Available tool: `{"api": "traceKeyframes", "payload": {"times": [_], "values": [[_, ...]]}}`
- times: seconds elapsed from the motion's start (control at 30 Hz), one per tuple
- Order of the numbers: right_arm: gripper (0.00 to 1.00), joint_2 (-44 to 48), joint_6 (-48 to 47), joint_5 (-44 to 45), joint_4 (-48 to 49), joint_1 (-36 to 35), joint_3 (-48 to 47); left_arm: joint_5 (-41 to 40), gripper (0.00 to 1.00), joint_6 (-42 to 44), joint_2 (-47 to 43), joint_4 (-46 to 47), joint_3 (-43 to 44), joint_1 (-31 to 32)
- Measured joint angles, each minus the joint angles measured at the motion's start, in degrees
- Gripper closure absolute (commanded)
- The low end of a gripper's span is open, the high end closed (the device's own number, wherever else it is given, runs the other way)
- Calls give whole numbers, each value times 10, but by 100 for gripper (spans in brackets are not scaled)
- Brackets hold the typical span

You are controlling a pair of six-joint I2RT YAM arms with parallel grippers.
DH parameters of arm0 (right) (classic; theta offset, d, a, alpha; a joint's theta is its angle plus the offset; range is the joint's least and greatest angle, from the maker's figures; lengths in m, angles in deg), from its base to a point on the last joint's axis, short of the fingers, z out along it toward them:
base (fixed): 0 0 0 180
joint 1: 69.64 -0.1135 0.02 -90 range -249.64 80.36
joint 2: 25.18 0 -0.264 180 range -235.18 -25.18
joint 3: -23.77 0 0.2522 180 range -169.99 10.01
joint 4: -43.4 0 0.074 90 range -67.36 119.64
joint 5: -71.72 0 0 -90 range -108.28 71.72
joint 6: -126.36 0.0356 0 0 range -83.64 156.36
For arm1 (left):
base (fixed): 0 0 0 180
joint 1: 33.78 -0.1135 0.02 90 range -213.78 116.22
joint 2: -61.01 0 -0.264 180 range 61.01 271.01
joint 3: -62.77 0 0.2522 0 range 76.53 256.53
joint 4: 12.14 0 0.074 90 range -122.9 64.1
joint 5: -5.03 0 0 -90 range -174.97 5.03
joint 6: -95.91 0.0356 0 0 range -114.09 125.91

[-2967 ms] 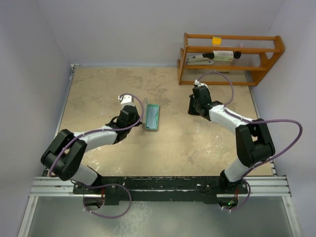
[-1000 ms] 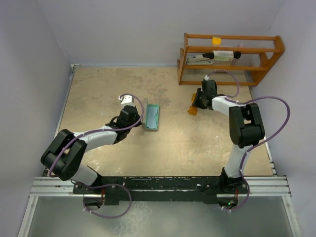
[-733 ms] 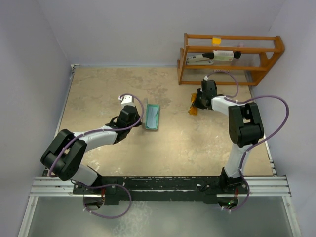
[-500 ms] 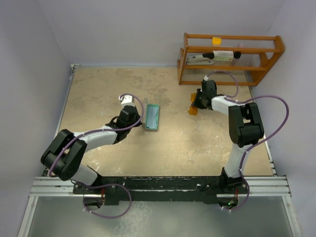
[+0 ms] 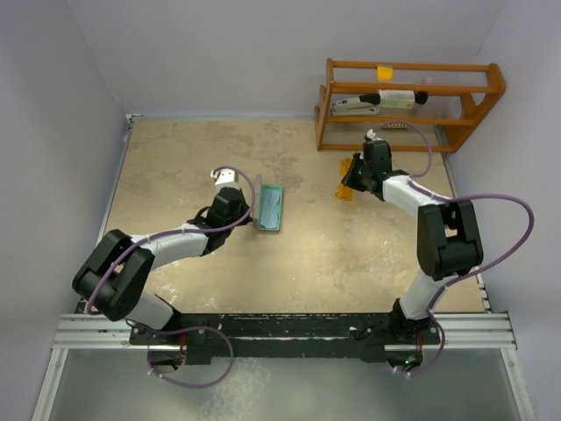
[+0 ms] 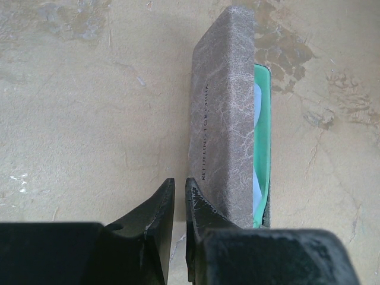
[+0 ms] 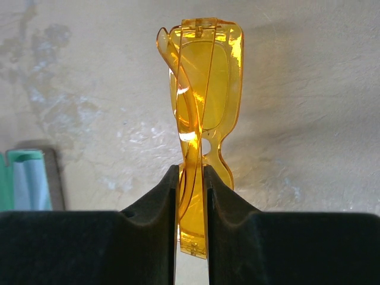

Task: Organize the sunglasses
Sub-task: Pick up the sunglasses from the center of the board, then place the sunglasses in the sunglasses case.

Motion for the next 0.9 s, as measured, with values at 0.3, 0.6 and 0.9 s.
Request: {"api": "traceKeyframes", "payload": {"times": [0.3, 0.6, 0.9], "values": [[100, 51, 11, 1, -3, -85, 10, 7, 90, -9, 12, 5, 0, 0], [100, 50, 41, 8, -6, -170, 10, 11, 91, -15, 12, 17, 0, 1], [100, 7, 75, 31, -1, -241, -7, 11, 91, -17, 12, 25, -21, 7]]}}
